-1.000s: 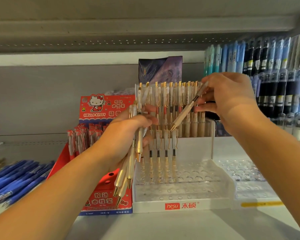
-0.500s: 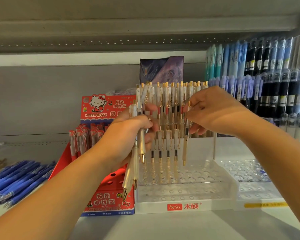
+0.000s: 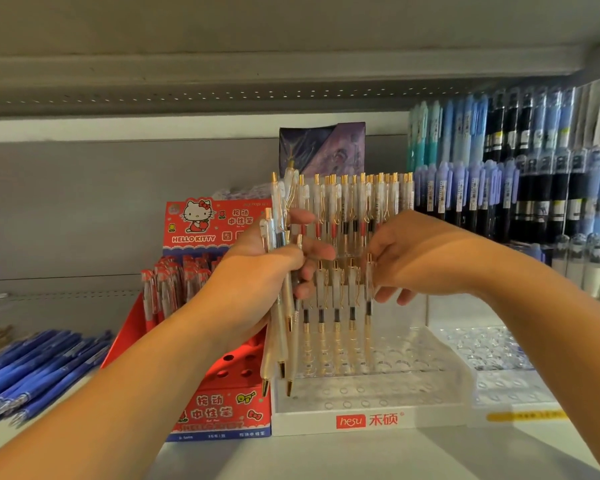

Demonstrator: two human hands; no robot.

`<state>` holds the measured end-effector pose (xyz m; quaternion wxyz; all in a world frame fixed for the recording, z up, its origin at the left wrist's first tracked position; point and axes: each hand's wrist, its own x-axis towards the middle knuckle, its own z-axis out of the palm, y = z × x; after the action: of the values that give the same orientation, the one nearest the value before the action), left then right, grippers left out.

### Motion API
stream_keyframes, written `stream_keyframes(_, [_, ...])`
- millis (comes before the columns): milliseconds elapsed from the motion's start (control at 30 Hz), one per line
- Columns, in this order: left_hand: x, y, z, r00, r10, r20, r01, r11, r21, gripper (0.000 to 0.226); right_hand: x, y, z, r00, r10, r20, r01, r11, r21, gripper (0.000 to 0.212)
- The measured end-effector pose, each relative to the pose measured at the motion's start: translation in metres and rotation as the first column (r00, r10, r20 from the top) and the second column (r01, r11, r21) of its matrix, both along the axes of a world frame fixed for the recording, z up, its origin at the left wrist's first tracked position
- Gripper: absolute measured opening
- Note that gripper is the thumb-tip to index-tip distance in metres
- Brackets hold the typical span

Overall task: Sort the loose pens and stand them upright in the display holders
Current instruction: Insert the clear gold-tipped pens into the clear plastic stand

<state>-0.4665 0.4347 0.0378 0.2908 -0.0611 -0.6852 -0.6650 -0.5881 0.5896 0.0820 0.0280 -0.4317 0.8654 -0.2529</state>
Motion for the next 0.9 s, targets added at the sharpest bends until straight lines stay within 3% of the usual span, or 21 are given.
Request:
stream_keyframes(267, [0.003, 0.003, 0.002, 0.999, -0.034, -0.033, 0.032, 0.998, -0.047, 0.038, 0.010, 0.000, -0.007, 0.997, -0.058, -0.051, 0.056, 0.998, -0.028, 0.026])
stream_keyframes(400, [0.004, 0.007, 0.003, 0.996, -0.066, -0.061, 0.069, 0.997, 0.037, 0.034, 0.015, -0.004, -0.002, 0.949, -0.083, -0.303, 0.115, 0.989, 0.089, 0.022])
stream_keyframes(467, [0.006, 0.009, 0.004, 0.995, -0.073, -0.069, 0.077, 0.995, 0.062, 0.034, 0.015, -0.002, 0.000, 0.925, -0.074, -0.373, 0.131, 0.983, 0.128, 0.014])
stream_keyframes(600, [0.005, 0.010, 0.005, 0.994, -0.054, -0.095, 0.061, 0.996, 0.070, 0.032, 0.008, 0.005, -0.005, 0.886, -0.049, -0.462, 0.119, 0.985, 0.123, 0.019])
stream_keyframes(667, [0.004, 0.010, 0.004, 0.993, -0.042, -0.111, 0.050, 0.996, 0.073, 0.030, 0.007, 0.007, -0.006, 0.870, -0.043, -0.490, 0.078, 0.996, 0.050, 0.008])
stream_keyframes(733, [0.003, 0.010, 0.003, 0.990, -0.031, -0.136, 0.043, 0.995, 0.086, 0.029, 0.008, 0.007, -0.010, 0.889, -0.011, -0.457, -0.052, 0.991, -0.127, 0.008])
stream_keyframes(833, [0.001, 0.007, 0.003, 0.979, 0.003, -0.202, 0.018, 0.995, 0.100, 0.031, 0.021, 0.000, -0.015, 0.965, 0.151, -0.216, -0.243, 0.827, -0.506, 0.009])
stream_keyframes(900, [-0.001, 0.006, 0.003, 0.972, 0.039, -0.232, -0.020, 0.996, 0.083, 0.033, 0.027, -0.004, -0.019, 0.965, 0.250, -0.074, -0.241, 0.747, -0.620, 0.026])
